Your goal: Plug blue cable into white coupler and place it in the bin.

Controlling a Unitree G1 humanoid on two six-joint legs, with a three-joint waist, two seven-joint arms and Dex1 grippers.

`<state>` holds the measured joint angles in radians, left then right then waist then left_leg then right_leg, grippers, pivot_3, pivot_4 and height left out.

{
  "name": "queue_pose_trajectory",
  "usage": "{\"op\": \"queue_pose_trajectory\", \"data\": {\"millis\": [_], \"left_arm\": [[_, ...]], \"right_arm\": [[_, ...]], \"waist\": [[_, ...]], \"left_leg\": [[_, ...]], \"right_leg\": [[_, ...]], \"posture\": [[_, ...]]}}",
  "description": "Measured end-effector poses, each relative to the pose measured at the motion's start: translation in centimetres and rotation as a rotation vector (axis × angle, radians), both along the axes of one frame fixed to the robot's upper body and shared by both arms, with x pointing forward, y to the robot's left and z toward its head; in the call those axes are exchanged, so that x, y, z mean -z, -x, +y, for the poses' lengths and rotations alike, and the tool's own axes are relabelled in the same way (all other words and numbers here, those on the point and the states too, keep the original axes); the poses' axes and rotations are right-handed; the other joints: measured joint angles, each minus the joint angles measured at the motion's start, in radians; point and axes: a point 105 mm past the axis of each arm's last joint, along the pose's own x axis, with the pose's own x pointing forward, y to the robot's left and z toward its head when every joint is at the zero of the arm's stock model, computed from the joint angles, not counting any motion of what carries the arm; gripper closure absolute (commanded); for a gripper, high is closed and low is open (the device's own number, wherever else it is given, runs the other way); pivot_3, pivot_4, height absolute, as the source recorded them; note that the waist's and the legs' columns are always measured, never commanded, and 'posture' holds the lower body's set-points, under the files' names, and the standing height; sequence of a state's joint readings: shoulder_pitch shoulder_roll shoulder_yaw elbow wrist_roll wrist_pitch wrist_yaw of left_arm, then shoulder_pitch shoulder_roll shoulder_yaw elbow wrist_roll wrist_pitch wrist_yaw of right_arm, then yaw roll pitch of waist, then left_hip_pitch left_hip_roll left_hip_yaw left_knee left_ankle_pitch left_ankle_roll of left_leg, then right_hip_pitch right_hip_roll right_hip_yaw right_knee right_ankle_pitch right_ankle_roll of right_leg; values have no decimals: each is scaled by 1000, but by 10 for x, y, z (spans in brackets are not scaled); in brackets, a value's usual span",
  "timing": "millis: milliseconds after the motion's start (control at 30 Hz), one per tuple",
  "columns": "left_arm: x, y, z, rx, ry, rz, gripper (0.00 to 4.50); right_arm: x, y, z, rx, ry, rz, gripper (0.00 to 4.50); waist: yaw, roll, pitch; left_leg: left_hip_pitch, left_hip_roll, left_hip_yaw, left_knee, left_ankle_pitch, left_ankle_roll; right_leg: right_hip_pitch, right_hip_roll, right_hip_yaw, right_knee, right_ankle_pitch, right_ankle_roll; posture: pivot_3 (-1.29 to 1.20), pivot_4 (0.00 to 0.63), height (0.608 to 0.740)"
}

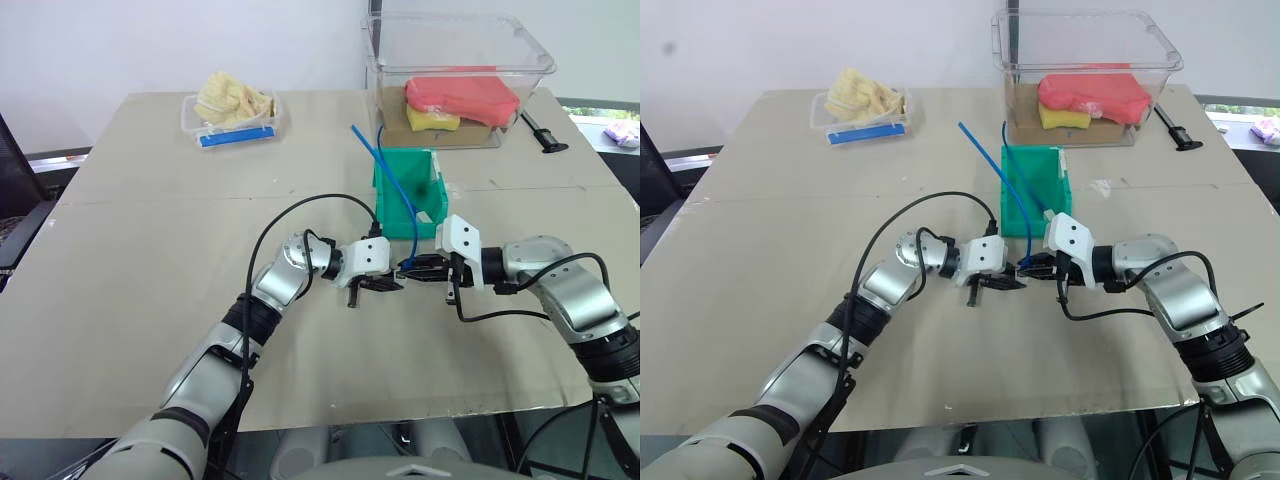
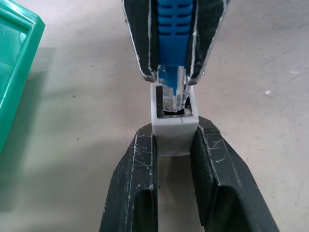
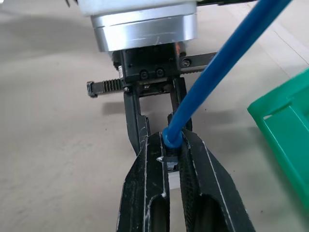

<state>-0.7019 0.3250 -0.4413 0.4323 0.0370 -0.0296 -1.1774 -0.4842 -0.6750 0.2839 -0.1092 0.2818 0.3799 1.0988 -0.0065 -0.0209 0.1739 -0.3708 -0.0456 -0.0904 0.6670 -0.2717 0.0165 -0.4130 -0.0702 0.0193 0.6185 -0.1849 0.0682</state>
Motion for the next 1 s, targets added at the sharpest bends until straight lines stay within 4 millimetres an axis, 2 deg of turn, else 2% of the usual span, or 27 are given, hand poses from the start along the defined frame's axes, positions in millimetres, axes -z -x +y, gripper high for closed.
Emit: {"op": "queue_pose_trajectory", "data": {"millis": [267, 633, 667, 700, 833, 933, 1000], "left_arm": [[1, 0, 1, 4, -9, -3, 4144], [6, -1, 7, -35, -14, 23, 4144], [7, -1, 8, -41, -15, 27, 4144], [5, -1, 7, -42, -13, 21, 4144], [3, 4, 5, -50, 6, 42, 4144], [1, 11, 5, -68, 29, 104, 4144], [-1, 12, 6, -95, 39, 146, 4144]], "right_arm": [[10, -6, 3, -75, 52, 14, 4500], [17, -16, 10, -109, 34, 19, 4500], [18, -17, 11, -87, 8, 18, 3782], [22, -18, 9, -45, -18, 30, 3526], [8, -16, -2, 104, -181, 14, 1592], [-38, 6, -23, 218, -339, -117, 291], [-48, 30, -36, 259, -334, -152, 291]], "waist": [[-4, 0, -1], [-10, -4, -14], [-12, -5, -15], [-12, -5, -15], [-8, -3, -14], [0, 2, -12], [6, 2, -12]], "left_leg": [[3, 0, 0, 0, 0, 0], [9, 1, 0, -1, 0, 0], [10, 1, -1, -1, 0, 0], [9, 1, -1, -1, 0, 0], [4, 1, -4, -1, 0, 0], [-8, 0, -8, 1, 0, 0], [-12, -2, -9, 1, 0, 0]], "right_leg": [[2, 0, 0, 0, 0, 0], [5, 0, 1, 2, 0, 0], [5, 1, 2, 3, 0, 0], [5, 0, 2, 3, 0, 0], [0, 0, 3, 4, 0, 0], [-10, -2, 1, 5, 0, 1], [-11, -2, -1, 4, 0, 1]], "posture": [[0, 150, 740], [0, 150, 740], [0, 150, 740], [0, 150, 740], [0, 150, 740], [0, 150, 740], [0, 150, 740]]}}
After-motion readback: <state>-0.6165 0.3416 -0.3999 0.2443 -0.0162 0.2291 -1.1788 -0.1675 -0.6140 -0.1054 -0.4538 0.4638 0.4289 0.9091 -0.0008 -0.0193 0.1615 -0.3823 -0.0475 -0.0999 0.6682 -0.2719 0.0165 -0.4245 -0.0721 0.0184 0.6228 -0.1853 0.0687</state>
